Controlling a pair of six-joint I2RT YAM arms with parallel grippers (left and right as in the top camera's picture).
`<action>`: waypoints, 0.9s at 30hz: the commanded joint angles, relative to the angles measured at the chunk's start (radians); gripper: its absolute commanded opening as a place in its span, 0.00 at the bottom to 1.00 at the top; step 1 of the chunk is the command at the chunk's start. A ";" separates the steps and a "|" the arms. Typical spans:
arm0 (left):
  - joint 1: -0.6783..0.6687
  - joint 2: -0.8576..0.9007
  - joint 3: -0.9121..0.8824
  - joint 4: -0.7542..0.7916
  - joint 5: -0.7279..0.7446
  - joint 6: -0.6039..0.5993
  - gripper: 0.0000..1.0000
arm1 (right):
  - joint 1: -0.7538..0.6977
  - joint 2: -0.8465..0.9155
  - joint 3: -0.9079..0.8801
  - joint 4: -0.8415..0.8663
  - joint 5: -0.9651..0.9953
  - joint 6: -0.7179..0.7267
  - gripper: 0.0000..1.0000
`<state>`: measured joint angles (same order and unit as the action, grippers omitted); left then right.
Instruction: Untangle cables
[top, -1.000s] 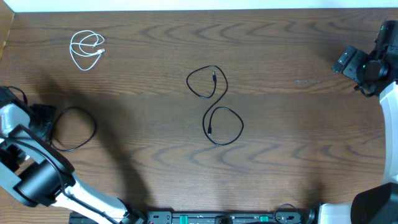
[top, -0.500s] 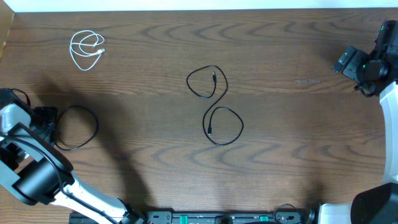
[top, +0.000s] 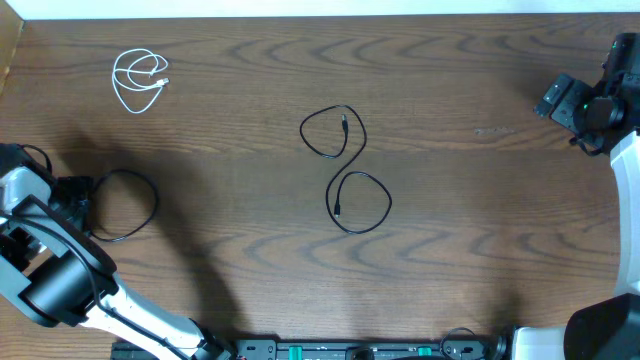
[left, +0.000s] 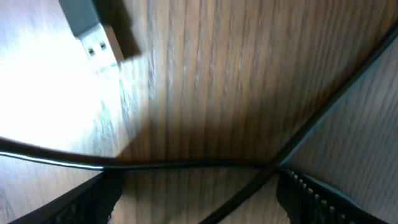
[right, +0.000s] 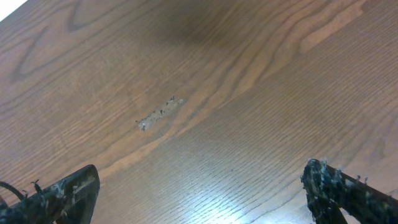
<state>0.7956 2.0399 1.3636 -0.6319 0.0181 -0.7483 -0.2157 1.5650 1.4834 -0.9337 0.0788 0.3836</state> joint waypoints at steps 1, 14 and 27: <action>0.000 0.061 -0.014 0.026 -0.038 0.014 0.80 | 0.000 0.004 0.000 -0.002 0.008 0.012 0.99; 0.000 0.069 -0.013 0.168 -0.037 0.204 0.08 | 0.000 0.004 0.000 -0.002 0.008 0.012 0.99; -0.051 0.068 -0.010 0.300 0.010 0.585 0.07 | 0.000 0.004 0.000 -0.002 0.008 0.012 0.99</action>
<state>0.7788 2.0857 1.3651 -0.3462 -0.0093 -0.3138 -0.2157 1.5650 1.4834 -0.9337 0.0792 0.3836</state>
